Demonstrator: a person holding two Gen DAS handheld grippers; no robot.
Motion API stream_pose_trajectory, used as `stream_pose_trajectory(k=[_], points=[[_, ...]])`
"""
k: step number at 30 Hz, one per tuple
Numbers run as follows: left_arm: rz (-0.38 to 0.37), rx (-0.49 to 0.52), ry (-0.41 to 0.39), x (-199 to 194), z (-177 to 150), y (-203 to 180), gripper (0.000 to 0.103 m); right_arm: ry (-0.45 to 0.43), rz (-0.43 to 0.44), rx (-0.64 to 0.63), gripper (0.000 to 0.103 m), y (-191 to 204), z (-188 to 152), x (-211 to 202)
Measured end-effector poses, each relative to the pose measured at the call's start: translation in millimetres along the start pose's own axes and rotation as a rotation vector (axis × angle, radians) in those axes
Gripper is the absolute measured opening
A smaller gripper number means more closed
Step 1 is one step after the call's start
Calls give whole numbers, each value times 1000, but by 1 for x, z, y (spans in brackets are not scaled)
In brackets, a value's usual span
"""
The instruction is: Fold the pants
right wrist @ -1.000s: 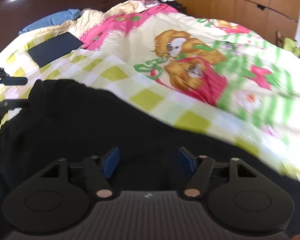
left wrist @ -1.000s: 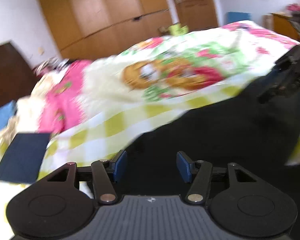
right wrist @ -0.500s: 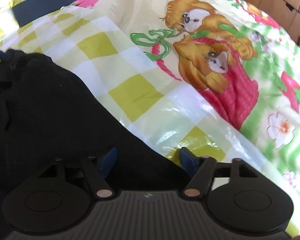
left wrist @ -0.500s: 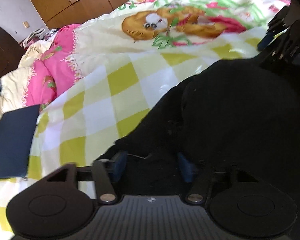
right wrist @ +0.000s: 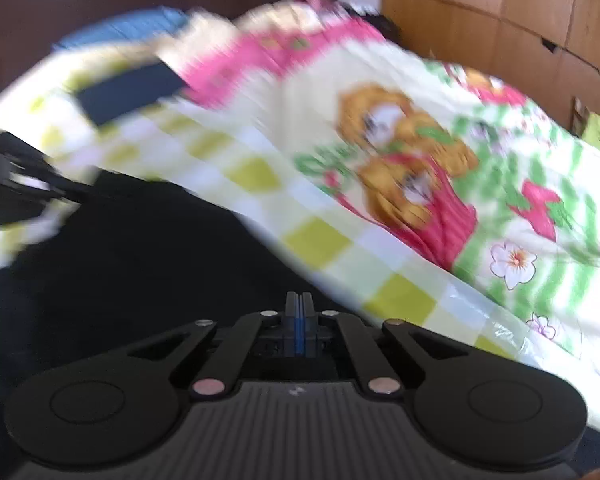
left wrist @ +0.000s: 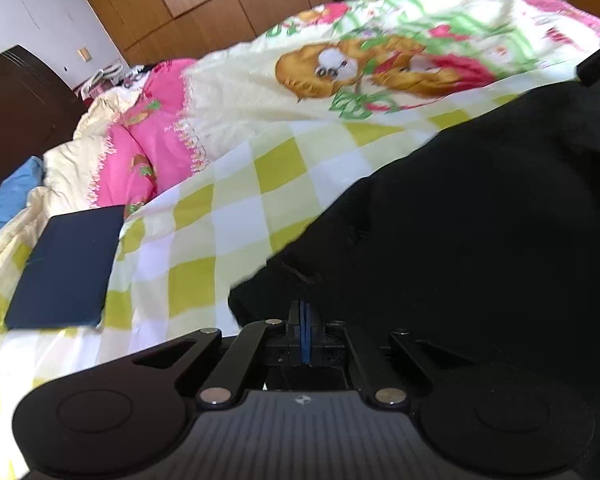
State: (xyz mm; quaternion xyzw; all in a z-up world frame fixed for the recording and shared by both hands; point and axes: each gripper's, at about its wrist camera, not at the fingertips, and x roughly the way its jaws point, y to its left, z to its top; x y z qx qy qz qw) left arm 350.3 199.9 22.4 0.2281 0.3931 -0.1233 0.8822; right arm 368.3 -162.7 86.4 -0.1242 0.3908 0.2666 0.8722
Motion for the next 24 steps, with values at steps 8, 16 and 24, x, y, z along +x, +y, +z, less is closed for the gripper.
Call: stream_pose_trajectory(k=[8,16,24], points=[[3,1,-103,-45,-29,-22,23,28,8,-102,7,53,-47,-28],[54,-21,-98,5,-4,3,65,15,-73,-112,66,2,-13,53],[-34,-28,47,69,23,40,91,144,1,-58,72,-49,15,138]])
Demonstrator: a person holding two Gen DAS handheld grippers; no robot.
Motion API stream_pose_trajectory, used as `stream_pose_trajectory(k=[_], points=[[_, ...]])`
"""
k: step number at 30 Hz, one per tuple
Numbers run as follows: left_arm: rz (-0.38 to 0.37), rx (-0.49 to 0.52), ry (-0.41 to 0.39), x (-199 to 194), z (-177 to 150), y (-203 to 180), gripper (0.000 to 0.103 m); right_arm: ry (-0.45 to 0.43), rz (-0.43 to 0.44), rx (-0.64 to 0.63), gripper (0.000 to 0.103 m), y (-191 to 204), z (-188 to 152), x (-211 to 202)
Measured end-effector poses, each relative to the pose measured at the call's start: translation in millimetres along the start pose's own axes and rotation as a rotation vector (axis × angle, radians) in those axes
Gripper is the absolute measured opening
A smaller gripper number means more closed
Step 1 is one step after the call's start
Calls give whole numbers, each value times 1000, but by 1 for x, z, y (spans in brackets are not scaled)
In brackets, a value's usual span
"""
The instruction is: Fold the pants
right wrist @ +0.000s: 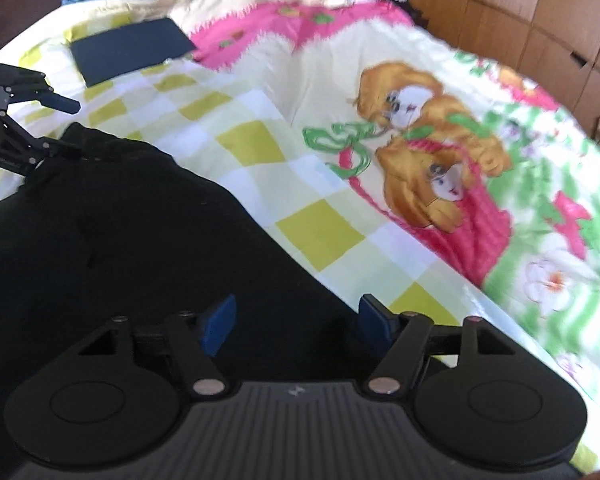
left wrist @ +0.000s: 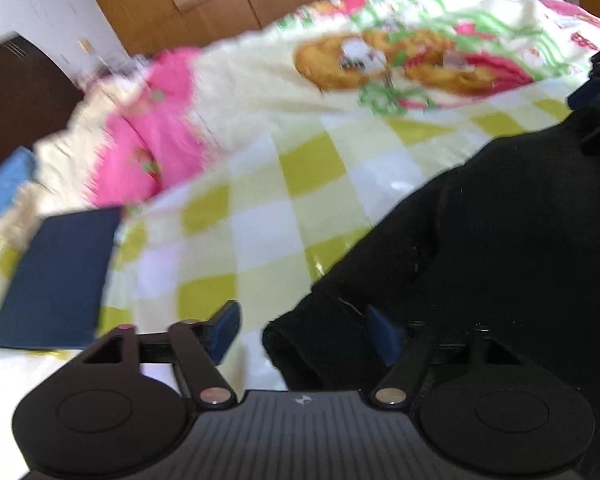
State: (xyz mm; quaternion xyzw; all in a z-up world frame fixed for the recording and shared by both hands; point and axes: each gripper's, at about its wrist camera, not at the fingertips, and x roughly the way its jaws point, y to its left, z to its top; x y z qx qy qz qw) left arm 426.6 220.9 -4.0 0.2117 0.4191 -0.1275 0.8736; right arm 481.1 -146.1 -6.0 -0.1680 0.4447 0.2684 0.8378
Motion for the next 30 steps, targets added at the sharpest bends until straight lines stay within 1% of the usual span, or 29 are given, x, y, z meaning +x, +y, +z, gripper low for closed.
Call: stream_pose_trajectory(k=[2,3,4,5,7,8,9,10,11,12,13,15,17,19,22,25,26,28,30], points=[[-15,-18,41,13,-1,2,95,53,2,0,74,-7,1,18],[-16,-21,54,19,-3,0,95,68,-3,6,76,-10,0,24],[-16,-31,62,23,-4,-1,95,66,-15,18,78,-14,-1,28],[-17,-42,62,25,-5,-3,92,56,-20,37,79,-18,-2,30],[-38,-63,47,25,-7,-5,75,41,-3,79,75,-23,-5,32],[-40,-81,42,25,-7,-5,62,34,13,88,63,-22,-8,31],[-29,-95,38,24,-9,-7,56,25,32,84,44,-19,-11,29],[-30,-89,27,22,-10,-9,50,22,43,79,35,-15,-12,25],[-38,-83,19,20,-11,-14,36,28,31,69,24,-8,-13,22],[-27,-69,13,17,-11,-19,33,38,14,54,14,-2,-12,18],[-5,-40,6,14,-10,-25,32,42,7,45,12,2,-12,14],[16,-7,1,7,-8,-32,28,31,1,36,10,9,-13,-2],[27,4,-13,-5,-8,-33,27,-5,2,36,10,15,-10,-25],[23,-14,-43,-26,-10,-29,26,-46,13,30,10,22,-13,-54],[7,-24,-105,-70,-20,-29,26,-99,33,10,10,49,-26,-108],[-8,-8,-172,-126,-48,-43,27,-140,60,-18,8,93,-60,-166],[-7,-6,-185,-141,-58,-48,27,-148,70,-16,2,111,-78,-186],[-29,-14,-202,-171,-93,-61,27,-128,122,8,1,145,-109,-208],[-36,-16,-202,-190,-124,-74,28,-80,164,14,1,181,-139,-214]])
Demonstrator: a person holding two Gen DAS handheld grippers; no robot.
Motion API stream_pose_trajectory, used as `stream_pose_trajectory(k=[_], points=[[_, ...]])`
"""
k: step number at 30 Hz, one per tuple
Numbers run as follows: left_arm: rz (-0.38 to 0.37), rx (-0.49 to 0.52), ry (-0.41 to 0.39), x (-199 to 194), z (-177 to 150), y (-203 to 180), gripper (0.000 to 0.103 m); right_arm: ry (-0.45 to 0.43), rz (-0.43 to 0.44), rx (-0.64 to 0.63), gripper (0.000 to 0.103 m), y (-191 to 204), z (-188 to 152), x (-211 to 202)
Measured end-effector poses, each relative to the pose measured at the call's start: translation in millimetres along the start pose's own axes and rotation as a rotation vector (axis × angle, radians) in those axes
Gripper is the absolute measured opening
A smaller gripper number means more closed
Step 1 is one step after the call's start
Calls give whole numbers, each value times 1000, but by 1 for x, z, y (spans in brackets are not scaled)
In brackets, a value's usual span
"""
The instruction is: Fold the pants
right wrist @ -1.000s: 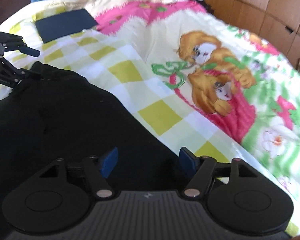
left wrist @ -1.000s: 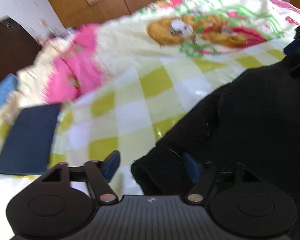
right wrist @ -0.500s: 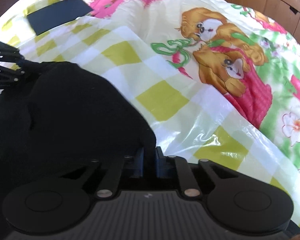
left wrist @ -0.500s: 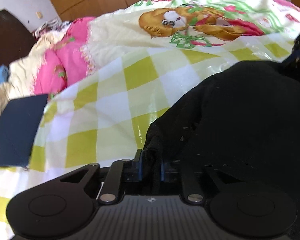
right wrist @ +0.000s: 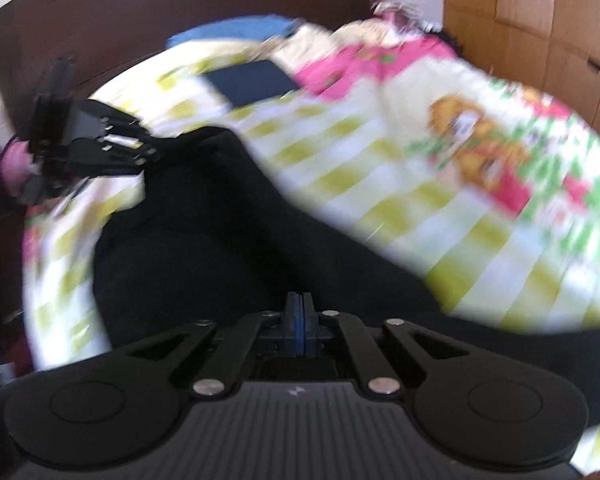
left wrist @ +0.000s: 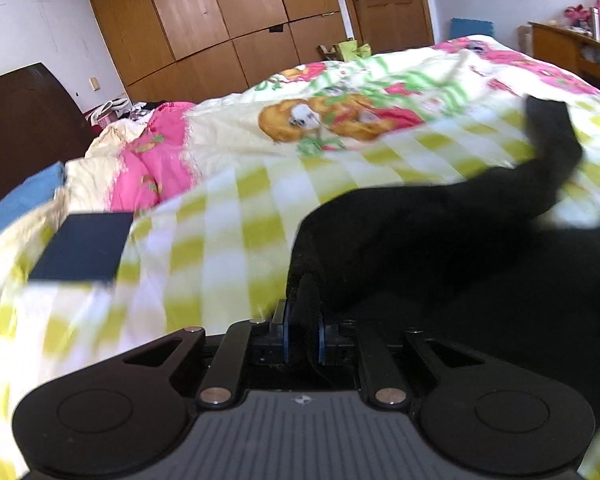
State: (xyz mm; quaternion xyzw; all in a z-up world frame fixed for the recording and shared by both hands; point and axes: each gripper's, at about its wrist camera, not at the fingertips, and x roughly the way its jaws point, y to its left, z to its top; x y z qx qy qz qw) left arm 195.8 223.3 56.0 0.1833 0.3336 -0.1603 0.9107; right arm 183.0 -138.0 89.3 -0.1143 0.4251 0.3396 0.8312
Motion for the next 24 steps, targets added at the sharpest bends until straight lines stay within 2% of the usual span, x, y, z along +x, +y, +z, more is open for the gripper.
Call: stream_pose_trajectory(k=[3,4,5,7,8,9,10,12,14,17,20,22,23,24], points=[[-12,-34,21,-21,-44,-20,28,82,15,-16,2,45,-37,15],[-7,-54,27,-23,-54,-24,28,91,-15,-63,2,55,-43,21],[-5,-68,28,-25,-60,-26,27,99,-53,-134,7,63,-46,27],[-2,-95,1,-31,-66,-30,27,69,-162,-239,27,68,-45,34],[-4,-104,-16,-34,-65,-31,27,53,-221,-291,46,67,-42,38],[5,-105,-34,-36,-61,-31,27,41,-280,-342,60,64,-38,45],[14,-105,-50,-39,-60,-32,27,23,-337,-383,64,59,-34,51],[16,-127,-78,-42,-53,-24,27,8,-417,-429,64,48,-28,66],[22,-135,-93,-44,-47,-17,27,3,-454,-458,64,39,-28,81],[19,-143,-98,-46,-44,-11,27,54,-486,-573,64,31,-30,103],[20,-147,-102,-43,-38,-6,27,99,-478,-649,64,22,-33,123],[23,-153,-110,-42,-35,-4,27,109,-498,-697,61,19,-36,134],[24,-156,-116,-42,-33,-2,27,104,-508,-676,60,16,-33,136],[24,-163,-120,-42,-32,0,27,98,-511,-635,49,11,-29,137]])
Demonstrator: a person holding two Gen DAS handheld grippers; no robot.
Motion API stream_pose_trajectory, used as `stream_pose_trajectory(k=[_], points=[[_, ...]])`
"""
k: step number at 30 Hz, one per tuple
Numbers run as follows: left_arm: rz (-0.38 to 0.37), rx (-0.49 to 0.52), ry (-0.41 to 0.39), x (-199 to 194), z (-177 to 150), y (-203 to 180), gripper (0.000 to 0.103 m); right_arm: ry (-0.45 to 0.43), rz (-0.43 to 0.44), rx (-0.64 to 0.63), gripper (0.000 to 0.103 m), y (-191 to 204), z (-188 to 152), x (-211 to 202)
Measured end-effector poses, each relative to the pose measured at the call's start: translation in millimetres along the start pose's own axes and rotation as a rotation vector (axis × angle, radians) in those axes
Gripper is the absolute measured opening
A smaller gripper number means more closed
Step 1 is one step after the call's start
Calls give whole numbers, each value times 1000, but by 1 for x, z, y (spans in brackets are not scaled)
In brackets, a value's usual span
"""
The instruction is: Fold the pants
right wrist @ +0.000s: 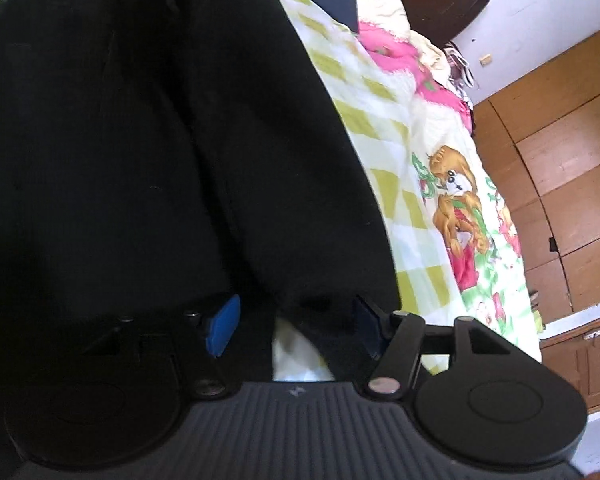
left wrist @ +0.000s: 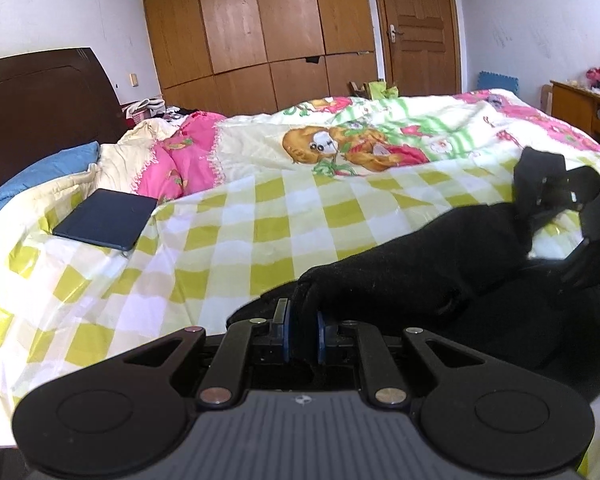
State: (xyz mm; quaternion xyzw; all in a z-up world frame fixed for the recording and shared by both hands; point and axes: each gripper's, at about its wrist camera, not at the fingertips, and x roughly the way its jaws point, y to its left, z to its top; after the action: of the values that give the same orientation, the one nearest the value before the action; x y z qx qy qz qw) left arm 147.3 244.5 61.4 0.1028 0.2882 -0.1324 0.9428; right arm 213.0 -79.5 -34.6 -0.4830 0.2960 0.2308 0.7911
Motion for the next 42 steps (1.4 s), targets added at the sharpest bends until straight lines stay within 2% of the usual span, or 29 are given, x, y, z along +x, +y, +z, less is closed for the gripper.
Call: stream_pose_trajectory(k=[1,2,6,9,12,15,17,20,22,24,30,34,36,38,40,42], points=[[1,-7,-3,0,1,2,27,12,6,42,34,-5,1,1],[5,-11,-4,0,2,5,27,24,20,87,7,-10,1,-1],[26,2,-3,2,5,10,27,11,57,210,6,-34,12,-32],[50,21,-25,-6,8,14,27,-15,91,260,5,-45,20,-83],[69,32,-46,-20,3,21,27,-31,185,333,5,-37,25,-136],[101,26,-22,-28,-20,29,27,-12,302,308,5,11,22,-162],[106,22,39,-22,-48,28,27,35,352,287,5,46,15,-152],[113,78,130,-9,-86,14,28,127,401,277,6,78,1,-119],[138,111,144,-6,-101,5,28,146,393,272,6,88,-3,-113],[141,94,133,-11,-106,9,33,162,396,277,10,86,0,-114],[180,108,124,-20,-109,16,33,172,355,255,14,90,8,-112],[244,131,163,-28,-121,15,33,159,324,249,14,93,3,-115],[239,102,131,-37,-121,17,33,152,316,259,15,91,3,-115],[196,99,80,-46,-113,13,33,157,309,263,17,90,2,-116],[171,174,56,-49,-106,3,33,150,296,254,21,89,7,-121],[160,249,59,-46,-106,-5,36,126,279,258,41,88,13,-132]])
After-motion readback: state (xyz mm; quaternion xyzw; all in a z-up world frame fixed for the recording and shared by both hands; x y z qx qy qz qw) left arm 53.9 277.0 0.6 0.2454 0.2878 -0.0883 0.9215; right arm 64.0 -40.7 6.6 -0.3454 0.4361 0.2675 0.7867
